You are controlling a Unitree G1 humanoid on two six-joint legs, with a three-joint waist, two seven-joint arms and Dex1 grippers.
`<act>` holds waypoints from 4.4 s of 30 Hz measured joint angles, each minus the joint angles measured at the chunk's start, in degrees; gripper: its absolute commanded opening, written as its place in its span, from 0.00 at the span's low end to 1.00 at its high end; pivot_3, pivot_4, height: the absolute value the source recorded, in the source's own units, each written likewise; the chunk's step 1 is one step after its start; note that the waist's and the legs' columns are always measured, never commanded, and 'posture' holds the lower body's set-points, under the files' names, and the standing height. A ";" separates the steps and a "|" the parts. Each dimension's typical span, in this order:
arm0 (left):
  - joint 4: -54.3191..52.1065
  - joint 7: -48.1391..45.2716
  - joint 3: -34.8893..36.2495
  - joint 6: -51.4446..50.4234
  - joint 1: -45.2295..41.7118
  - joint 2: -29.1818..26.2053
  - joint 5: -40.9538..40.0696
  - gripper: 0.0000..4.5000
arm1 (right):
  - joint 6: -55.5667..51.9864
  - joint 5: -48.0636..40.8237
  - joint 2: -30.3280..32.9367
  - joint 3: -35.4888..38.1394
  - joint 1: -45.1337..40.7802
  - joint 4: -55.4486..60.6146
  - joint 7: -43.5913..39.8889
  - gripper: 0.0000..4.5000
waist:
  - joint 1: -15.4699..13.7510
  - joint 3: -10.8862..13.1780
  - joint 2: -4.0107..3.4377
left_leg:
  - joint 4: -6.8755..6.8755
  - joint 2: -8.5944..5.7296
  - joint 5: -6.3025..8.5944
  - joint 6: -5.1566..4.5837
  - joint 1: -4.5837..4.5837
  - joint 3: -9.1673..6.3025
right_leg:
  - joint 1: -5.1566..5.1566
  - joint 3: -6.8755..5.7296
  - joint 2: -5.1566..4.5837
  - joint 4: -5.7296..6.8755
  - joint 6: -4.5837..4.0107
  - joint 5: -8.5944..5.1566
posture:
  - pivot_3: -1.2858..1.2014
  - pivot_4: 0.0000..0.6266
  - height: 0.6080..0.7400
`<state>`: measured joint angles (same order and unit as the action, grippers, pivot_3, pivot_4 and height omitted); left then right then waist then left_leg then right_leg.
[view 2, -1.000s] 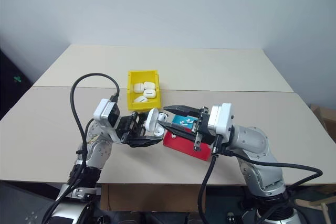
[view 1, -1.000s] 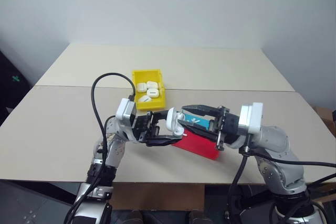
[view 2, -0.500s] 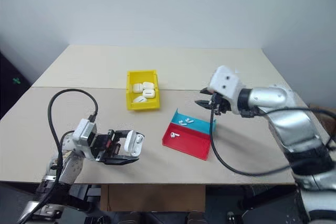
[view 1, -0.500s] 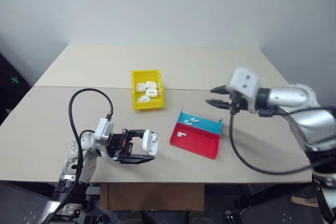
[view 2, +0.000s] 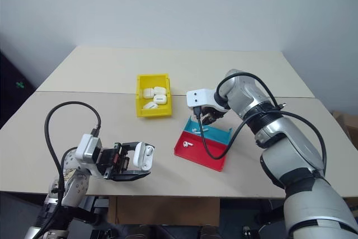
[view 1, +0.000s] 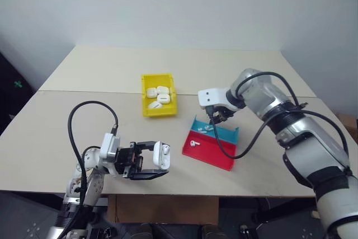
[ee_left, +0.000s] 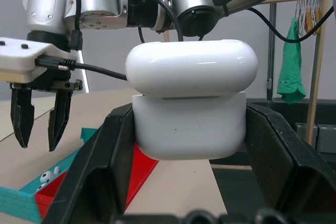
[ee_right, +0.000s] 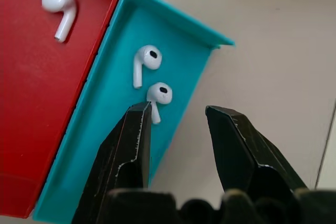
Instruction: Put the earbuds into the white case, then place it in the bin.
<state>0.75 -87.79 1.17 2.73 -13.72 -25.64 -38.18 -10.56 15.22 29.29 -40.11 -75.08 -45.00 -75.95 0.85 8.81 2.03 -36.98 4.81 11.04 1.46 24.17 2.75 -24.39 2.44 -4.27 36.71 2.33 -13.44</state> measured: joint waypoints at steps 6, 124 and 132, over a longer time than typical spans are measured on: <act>-0.05 0.83 -0.06 0.27 0.23 0.78 0.22 0.62 | 3.88 3.11 -5.59 0.50 -2.41 -10.35 1.37 0.46 | 0.11 0.01 -0.01 | 0.04 0.01 0.00 0.00 -0.02 -0.03 | -0.02 0.00 0.04 0.07 -0.04 -0.04 | 0.52 0.24 1.00; 7.27 5.59 -3.09 -6.51 -20.28 12.40 -0.10 0.62 | -28.58 -58.80 -11.21 64.97 57.09 89.17 31.83 0.15 | 0.25 0.13 -0.22 | 0.05 -0.07 0.00 -0.01 -0.30 -0.26 | 0.34 0.04 0.06 0.05 0.08 -0.11 | 0.52 0.24 1.00; 8.36 6.38 -3.65 -6.37 -20.83 14.32 2.08 0.62 | -25.06 -59.53 -9.93 57.76 58.76 87.20 34.05 0.15 | 0.08 0.14 -0.21 | 0.04 -0.08 0.00 -0.01 -0.22 -0.30 | 0.31 0.02 0.06 0.02 0.09 -0.12 | 0.52 0.24 1.00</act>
<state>9.11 -81.41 -2.48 -3.64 -34.55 -11.31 -36.10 -35.62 -44.30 19.35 17.65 -16.32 42.20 -41.90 0.93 8.95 1.82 -36.94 4.73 11.04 1.45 23.95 2.45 -24.08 2.46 -4.22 36.74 2.41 -13.56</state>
